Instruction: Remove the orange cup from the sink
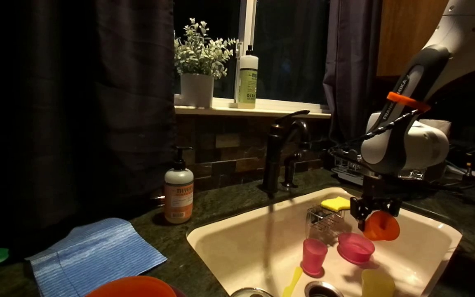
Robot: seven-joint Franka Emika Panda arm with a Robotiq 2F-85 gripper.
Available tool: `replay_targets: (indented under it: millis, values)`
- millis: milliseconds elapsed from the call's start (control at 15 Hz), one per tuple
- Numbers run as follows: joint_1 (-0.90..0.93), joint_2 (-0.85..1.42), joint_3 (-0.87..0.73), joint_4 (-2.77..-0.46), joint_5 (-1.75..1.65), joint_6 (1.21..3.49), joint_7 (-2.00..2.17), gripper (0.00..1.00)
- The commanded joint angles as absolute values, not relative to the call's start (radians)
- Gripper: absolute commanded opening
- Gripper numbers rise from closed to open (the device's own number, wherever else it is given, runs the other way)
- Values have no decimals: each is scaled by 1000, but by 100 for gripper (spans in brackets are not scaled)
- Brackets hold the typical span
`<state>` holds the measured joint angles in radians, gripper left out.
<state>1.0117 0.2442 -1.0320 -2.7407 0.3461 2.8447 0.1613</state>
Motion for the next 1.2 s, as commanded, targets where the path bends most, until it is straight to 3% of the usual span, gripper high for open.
replay_targets:
  millis: [0,733,800,1133]
  values:
    - [1191,240,-1225,-2759,289,2889,233,44]
    - [1636,279,-1677,-2757,494,3145,126,44]
    - [1550,256,-1607,-2741,428,3109,148,69]
    - [1603,264,-1654,-2741,468,3127,136,69]
